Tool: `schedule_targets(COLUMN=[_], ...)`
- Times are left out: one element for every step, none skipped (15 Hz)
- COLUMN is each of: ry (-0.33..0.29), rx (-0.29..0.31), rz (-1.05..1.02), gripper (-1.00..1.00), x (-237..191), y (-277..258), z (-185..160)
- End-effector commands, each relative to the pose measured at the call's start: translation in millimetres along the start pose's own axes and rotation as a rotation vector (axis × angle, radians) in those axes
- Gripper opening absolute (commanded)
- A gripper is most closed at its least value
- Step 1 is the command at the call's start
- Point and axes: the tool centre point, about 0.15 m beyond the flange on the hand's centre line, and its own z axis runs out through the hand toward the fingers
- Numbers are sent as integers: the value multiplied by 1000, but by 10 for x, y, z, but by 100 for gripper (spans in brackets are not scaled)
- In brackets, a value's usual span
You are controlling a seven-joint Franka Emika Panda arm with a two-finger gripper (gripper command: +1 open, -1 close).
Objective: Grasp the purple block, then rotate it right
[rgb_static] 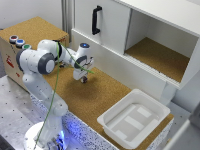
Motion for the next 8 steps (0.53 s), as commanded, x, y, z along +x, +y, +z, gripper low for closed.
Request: schedule_targets(ry=[-31,-30,-33,-23,-24,-49,-75,-133], rx=[96,111,119,108,103,93,75,45], rz=[-21,-60,-95,-156,-206,-306,-363,-471], gripper=[100,100,100,100,100,100,100,100], x=[-126,-197,-286,-372,-418,-425,-412,-383], y=[48,73,109,117,118,96,75,48], z=[-260,-329,-395,-471,-535,-642,-690,-771])
